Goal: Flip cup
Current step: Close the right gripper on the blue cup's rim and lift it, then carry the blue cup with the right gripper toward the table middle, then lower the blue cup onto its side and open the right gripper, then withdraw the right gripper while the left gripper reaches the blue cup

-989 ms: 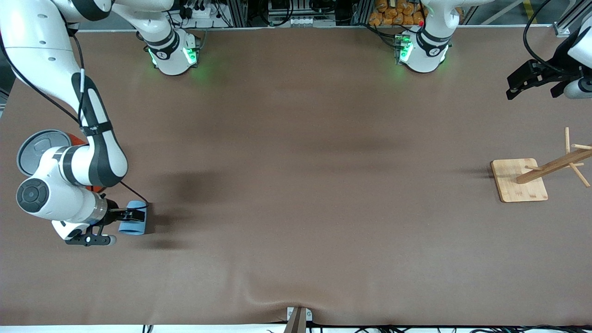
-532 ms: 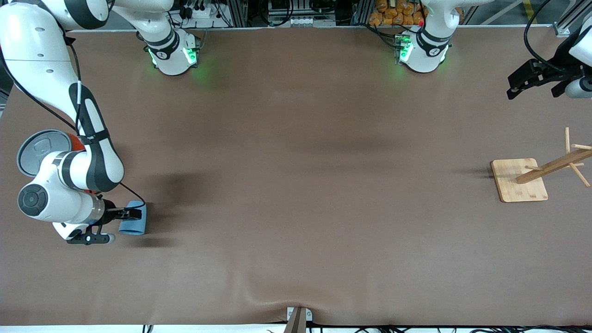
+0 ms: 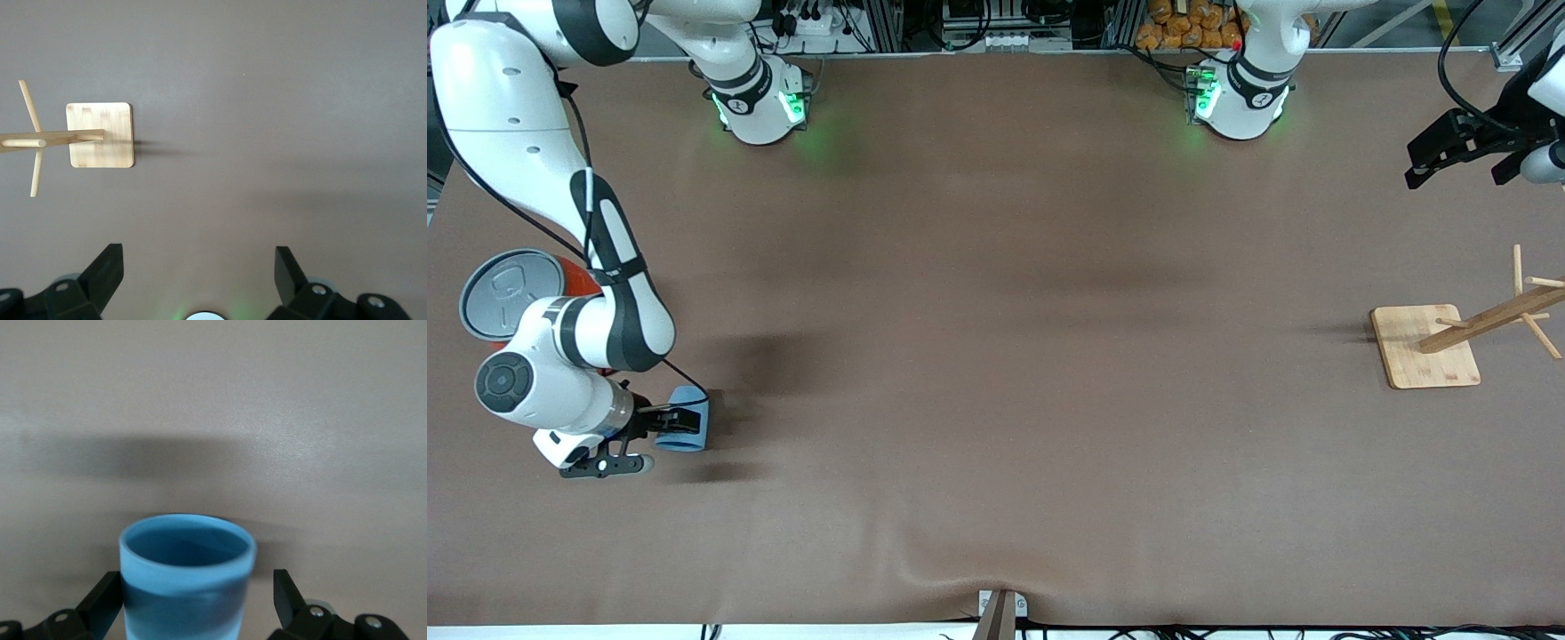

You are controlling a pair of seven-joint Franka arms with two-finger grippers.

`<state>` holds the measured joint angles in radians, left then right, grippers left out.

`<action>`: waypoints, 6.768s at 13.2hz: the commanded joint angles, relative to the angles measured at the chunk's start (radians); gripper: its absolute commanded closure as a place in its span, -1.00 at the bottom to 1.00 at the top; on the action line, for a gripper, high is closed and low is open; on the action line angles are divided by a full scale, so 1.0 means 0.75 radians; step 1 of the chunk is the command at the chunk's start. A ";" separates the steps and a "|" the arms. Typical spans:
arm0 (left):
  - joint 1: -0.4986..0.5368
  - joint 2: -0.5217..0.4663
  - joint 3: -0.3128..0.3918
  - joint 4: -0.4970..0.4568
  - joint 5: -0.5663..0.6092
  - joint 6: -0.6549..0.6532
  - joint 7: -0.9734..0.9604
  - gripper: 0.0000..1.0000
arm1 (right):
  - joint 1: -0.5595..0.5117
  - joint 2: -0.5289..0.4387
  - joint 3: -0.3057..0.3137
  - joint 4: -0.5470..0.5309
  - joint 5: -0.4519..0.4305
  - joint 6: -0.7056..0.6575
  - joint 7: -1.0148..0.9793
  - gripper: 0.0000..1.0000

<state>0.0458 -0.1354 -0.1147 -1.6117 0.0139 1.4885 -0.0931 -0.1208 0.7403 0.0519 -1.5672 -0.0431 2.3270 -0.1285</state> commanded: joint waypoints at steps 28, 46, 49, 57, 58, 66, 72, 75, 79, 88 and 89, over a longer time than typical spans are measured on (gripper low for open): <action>0.008 0.011 -0.039 0.036 0.006 -0.023 -0.007 -1.00 | 0.433 -0.097 0.252 0.187 -0.004 -0.074 -1.077 0.33; 0.008 0.011 -0.033 0.034 0.010 -0.023 0.008 -1.00 | 0.971 0.083 0.225 0.175 -0.061 0.196 -1.244 0.22; 0.008 0.013 -0.033 0.036 0.010 -0.021 0.006 -1.00 | 0.967 0.087 0.158 0.159 -0.057 0.190 -1.191 0.20; 0.008 0.013 -0.035 0.032 0.010 -0.023 0.010 -1.00 | 0.947 0.103 0.113 0.122 -0.061 0.196 -1.146 -0.62; 0.008 0.013 -0.035 0.030 0.008 -0.023 0.010 -1.00 | 0.944 0.103 0.113 0.122 -0.059 0.196 -1.146 -1.00; 0.010 0.007 -0.031 0.034 0.008 -0.040 0.016 -1.00 | 0.914 -0.101 0.117 0.108 -0.051 0.037 -1.109 -1.00; 0.008 0.021 -0.035 0.032 -0.008 -0.040 -0.005 -1.00 | 0.775 -0.161 0.119 0.138 -0.032 0.086 -1.087 -1.00; 0.006 0.066 -0.041 0.026 -0.057 -0.040 0.016 -1.00 | 0.687 -0.218 0.117 0.128 -0.035 0.021 -1.080 -1.00; -0.016 0.225 -0.049 0.034 -0.249 0.095 0.016 -1.00 | 0.511 -0.314 0.117 0.128 -0.035 -0.175 -1.082 -1.00; -0.173 0.659 -0.068 0.030 -0.685 0.449 0.016 -1.00 | 0.161 -0.647 0.111 0.102 -0.035 -0.517 -0.648 -1.00; -0.182 0.691 -0.070 0.028 -0.732 0.492 0.018 -1.00 | 0.169 -0.731 0.080 0.071 -0.035 -0.562 -0.554 -1.00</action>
<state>-0.0789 0.3363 -0.1660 -1.6092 -0.4795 1.8173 -0.0891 0.0000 0.3216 0.1194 -1.4408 -0.0714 1.9589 -0.6755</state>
